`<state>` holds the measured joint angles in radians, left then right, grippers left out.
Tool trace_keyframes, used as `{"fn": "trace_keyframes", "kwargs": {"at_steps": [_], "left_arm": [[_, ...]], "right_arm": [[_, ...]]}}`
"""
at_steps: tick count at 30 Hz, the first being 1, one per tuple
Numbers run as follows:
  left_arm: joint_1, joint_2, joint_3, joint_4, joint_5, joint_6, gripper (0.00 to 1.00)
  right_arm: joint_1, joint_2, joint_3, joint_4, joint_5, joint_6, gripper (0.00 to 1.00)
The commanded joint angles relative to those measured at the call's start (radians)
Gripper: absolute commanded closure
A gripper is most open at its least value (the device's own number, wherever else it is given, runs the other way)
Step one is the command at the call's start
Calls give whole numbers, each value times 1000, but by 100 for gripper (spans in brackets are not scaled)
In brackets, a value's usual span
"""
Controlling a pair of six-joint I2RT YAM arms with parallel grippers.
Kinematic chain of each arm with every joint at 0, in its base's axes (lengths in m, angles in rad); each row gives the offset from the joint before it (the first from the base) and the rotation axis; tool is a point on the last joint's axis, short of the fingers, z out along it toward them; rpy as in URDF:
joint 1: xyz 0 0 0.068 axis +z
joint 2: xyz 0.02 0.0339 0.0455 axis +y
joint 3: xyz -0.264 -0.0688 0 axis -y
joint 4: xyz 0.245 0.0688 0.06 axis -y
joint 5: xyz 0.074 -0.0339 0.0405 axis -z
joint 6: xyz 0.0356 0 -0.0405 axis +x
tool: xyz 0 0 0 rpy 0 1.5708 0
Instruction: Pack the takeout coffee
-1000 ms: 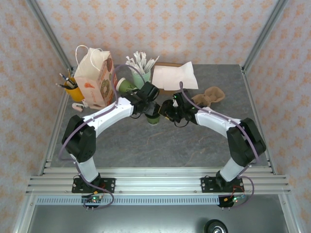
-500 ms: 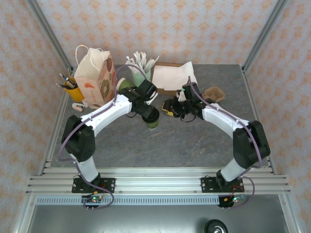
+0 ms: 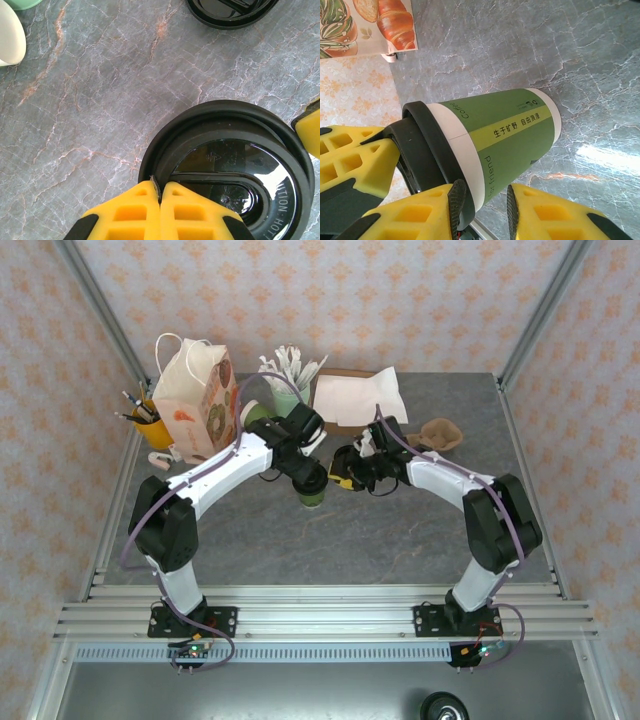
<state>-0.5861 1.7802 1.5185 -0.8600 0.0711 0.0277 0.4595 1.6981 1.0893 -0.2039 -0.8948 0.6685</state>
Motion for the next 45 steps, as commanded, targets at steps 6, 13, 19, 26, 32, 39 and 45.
{"fn": "trace_keyframes", "kwargs": {"at_steps": [6,13,19,26,32,39,45], "left_arm": [[0,44,-49,-86,42,2,100],[0,44,-52,-82,42,2,100],[0,44,-63,-63,63,-12,100],[-3,51,-170,26,104,-72,100],[-17,69,-335,138,143,-178,100],[-15,63,-415,160,116,-247,100],[-7,48,-421,149,114,-267,100]], "right_arm": [[21,-24,-3,113,2,56,65],[24,-1,-17,100,33,51,67],[51,67,-33,-14,103,-4,75],[74,122,-85,-222,286,-19,91],[93,218,-208,-283,347,-7,93],[106,88,-113,-311,372,1,86],[106,44,77,-322,333,-44,81]]}}
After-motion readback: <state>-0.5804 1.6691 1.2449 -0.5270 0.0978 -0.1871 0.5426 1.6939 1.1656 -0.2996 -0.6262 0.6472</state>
